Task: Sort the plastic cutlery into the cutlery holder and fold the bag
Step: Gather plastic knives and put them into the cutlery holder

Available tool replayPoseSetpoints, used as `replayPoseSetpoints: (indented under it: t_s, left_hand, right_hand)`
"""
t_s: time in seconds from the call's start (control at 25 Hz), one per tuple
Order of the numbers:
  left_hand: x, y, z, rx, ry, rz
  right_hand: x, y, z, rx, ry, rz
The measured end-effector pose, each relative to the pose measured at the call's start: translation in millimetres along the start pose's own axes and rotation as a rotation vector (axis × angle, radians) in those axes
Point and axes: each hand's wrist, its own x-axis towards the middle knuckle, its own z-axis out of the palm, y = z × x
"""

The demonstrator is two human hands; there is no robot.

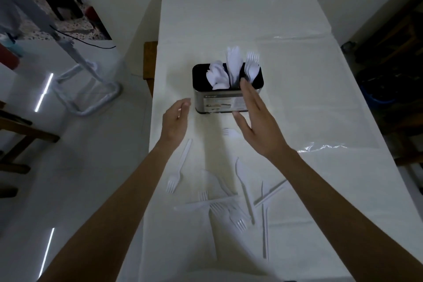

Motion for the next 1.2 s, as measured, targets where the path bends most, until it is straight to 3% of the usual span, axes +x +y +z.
replayPoseSetpoints:
  t_s: [0.12,0.24,0.36,0.48,0.64,0.84,1.04,1.2]
  left_hand:
    - [-55,-28,-9,0.146,0.043,0.072]
    - [-102,-42,-5,0.469,0.016,-0.055]
    - [-125,-46,7,0.630,-0.067,-0.186]
    - [-121,-44,26,0.693,-0.149,-0.273]
    - [-109,-39,44,0.769,-0.184,-0.287]
    - [-108,-37,46,0.518,-0.124,-0.475]
    - [-114,-33,47,0.252,-0.083,-0.638]
    - [-118,-34,39,0.144,-0.074,-0.611]
  right_hand:
    - [-64,22,17,0.027,0.010,0.142]
    - [-116,36,37,0.005,0.013,0.309]
    - [-143,29,53,-0.021,-0.153,0.575]
    - [-145,21,64,-0.124,-0.243,0.607]
    - [-140,23,62,-0.096,-0.166,0.578]
    - [-117,40,46,0.053,-0.050,0.505]
    - [-86,45,56,-0.100,-0.342,0.435]
    - [-90,47,62,-0.204,-0.426,0.397]
